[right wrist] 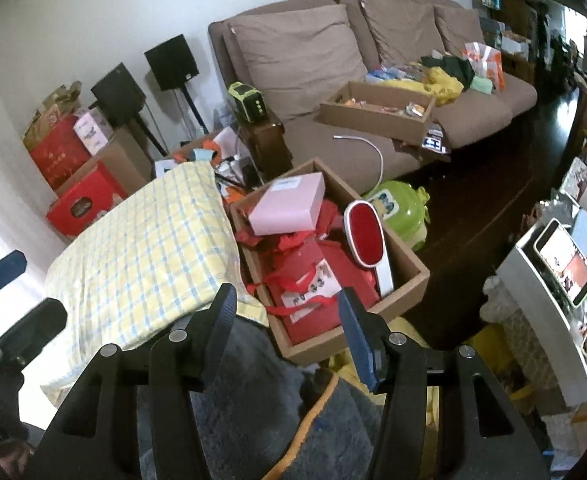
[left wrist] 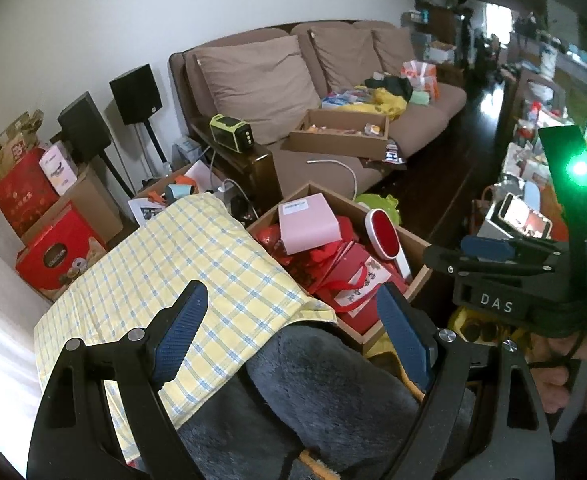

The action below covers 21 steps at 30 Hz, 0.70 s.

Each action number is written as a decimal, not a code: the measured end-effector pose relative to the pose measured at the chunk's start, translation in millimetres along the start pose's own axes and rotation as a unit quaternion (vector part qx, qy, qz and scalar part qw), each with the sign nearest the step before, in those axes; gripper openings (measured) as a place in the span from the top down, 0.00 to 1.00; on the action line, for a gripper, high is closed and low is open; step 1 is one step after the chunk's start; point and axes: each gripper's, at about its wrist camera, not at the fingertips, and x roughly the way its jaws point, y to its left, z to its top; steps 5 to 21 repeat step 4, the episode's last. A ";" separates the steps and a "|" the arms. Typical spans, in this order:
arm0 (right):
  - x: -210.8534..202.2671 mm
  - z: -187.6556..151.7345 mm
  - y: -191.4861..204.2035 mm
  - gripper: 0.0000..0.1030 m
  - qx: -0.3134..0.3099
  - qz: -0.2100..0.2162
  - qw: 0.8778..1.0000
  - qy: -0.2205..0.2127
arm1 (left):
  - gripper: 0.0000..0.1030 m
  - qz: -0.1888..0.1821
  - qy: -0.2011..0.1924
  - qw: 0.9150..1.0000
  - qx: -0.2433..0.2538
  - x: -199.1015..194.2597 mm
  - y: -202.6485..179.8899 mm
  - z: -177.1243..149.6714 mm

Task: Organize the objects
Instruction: 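Withdraw both grippers from the filled cardboard box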

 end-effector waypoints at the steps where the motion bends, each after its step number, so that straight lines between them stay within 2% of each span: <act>1: 0.8 0.8 -0.7 0.48 0.002 -0.001 1.000 0.001 | 0.18 -0.002 0.003 1.000 0.002 2.0 1.5 2.0; 21: 0.5 6.6 -2.7 0.48 0.011 -0.010 1.000 -0.004 | 0.18 -0.007 0.010 1.000 0.008 10.4 6.3 8.0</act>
